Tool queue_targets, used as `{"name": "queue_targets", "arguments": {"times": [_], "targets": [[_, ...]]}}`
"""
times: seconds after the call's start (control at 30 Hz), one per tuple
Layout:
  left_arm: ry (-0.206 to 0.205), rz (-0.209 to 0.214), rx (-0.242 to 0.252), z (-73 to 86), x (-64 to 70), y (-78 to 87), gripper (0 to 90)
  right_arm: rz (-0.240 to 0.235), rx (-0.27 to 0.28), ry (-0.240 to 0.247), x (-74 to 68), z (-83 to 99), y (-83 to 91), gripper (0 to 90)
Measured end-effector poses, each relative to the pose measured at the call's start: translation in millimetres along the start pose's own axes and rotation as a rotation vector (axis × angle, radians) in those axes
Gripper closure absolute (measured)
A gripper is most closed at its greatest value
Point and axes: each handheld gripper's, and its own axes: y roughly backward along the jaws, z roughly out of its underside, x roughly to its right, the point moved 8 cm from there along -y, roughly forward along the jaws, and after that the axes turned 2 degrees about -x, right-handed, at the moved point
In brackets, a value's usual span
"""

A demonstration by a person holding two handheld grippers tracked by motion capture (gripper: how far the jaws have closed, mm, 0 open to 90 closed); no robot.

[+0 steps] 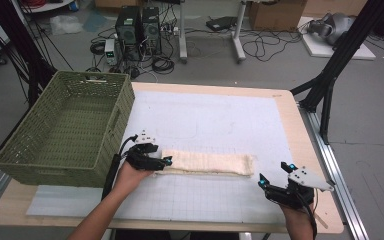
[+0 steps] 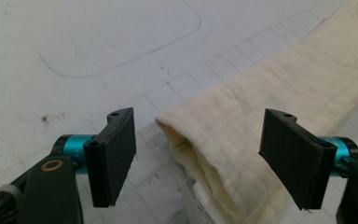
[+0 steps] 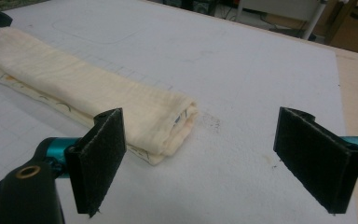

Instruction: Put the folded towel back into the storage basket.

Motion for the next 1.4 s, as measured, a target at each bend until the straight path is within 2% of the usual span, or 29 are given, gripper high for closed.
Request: {"name": "queue_targets", "arguments": {"times": [0.13,0.2,0.3,0.47,0.7,0.83,0.97,1.03,1.13,1.23,1.4], "targets": [[-0.027,-0.011,-0.041,5.9,2.0,-3.5,33.5,0.001,-0.001,-0.002,-0.5,-0.1,0.1,15.6],[-0.054,-0.030,-0.051,6.8,2.6,-2.7,36.3,0.001,-0.002,-0.002,-0.4,-0.1,0.2,15.6],[-0.059,-0.039,-0.059,7.0,3.9,-2.0,39.9,0.001,-0.002,-0.002,-0.2,0.1,0.1,15.6],[-0.060,-0.013,-0.065,7.2,8.5,-1.1,49.9,0.003,-0.004,0.000,-0.2,0.2,0.3,15.6],[-0.035,0.039,-0.065,8.0,18.6,-1.2,77.6,0.001,-0.005,0.006,-0.8,0.0,-0.4,15.6],[-0.028,0.038,-0.061,7.5,18.4,-1.1,80.9,0.000,-0.008,0.003,-0.9,0.4,-0.3,15.6],[-0.022,0.045,-0.032,4.8,18.4,1.1,80.9,-0.004,-0.006,0.003,-0.8,0.5,-0.8,15.6],[-0.006,0.057,0.007,1.2,18.6,4.0,80.9,-0.007,-0.011,0.001,-0.9,1.1,-1.0,15.8],[-0.002,0.078,0.082,-2.7,19.5,10.0,80.8,-0.010,-0.009,-0.001,-1.7,0.5,-0.9,15.7],[-0.023,0.090,0.124,-2.3,21.5,15.5,80.8,-0.011,-0.001,-0.007,-1.6,-1.0,-0.7,15.7],[-0.021,0.127,0.168,1.7,23.2,23.9,80.8,-0.018,0.010,-0.011,-4.4,-3.8,-1.3,15.7]]}}
